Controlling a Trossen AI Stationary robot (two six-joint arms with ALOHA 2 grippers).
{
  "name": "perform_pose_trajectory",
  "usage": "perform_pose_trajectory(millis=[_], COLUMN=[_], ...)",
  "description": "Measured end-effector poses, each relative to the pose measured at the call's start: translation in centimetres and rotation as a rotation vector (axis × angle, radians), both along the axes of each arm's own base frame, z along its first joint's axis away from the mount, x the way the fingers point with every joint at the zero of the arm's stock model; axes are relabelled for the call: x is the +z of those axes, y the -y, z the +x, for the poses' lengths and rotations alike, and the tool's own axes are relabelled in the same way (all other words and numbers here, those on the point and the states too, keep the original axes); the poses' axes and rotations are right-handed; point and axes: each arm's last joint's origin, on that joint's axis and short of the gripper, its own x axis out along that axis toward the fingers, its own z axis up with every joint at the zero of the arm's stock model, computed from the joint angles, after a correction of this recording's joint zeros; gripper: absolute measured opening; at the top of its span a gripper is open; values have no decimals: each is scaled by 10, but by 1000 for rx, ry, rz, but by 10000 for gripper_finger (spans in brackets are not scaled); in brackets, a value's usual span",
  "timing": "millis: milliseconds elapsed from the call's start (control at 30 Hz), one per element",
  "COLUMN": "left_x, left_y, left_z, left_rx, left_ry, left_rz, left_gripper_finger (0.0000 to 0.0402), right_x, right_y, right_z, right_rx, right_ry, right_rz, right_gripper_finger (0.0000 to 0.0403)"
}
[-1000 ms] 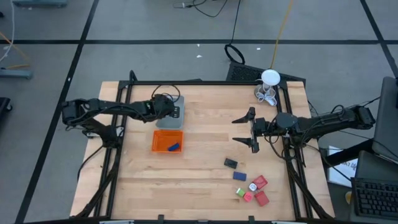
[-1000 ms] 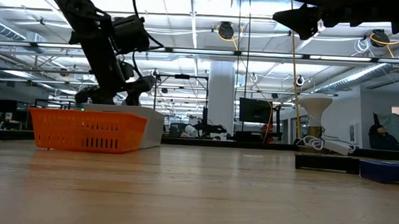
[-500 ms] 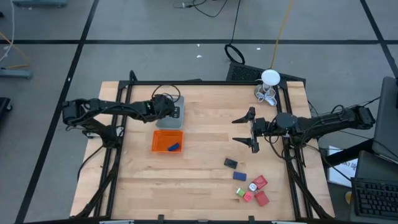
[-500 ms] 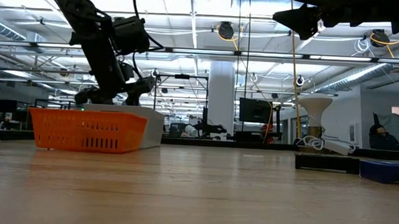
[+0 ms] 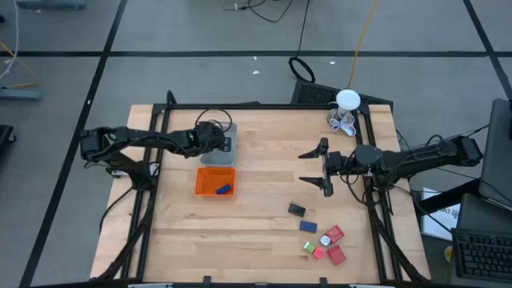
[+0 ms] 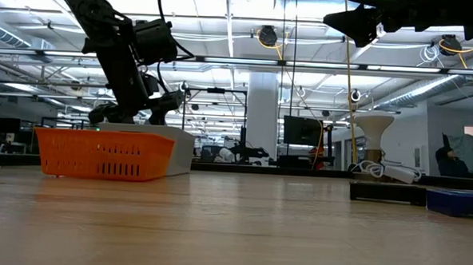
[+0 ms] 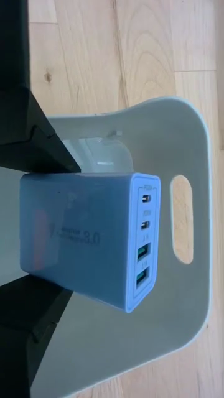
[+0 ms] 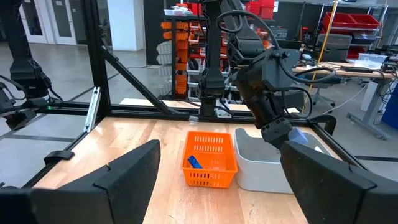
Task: Pick & Place Office items
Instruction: Put the purple charger adapter into the gray bin
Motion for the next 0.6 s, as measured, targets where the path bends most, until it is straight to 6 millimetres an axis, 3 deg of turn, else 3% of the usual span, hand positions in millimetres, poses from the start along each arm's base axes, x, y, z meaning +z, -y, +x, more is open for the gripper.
perform_pose_trajectory(millis=[600], left_x=[0], left_y=[0], left_z=[0], left_rx=[-42], left_ry=[-33], left_rz=[13], left_gripper_finger=[237], right_x=[0], right_y=[0], right_z=[0], right_rx=[0], right_ry=[0], right_rz=[0], right_gripper_finger=[320])
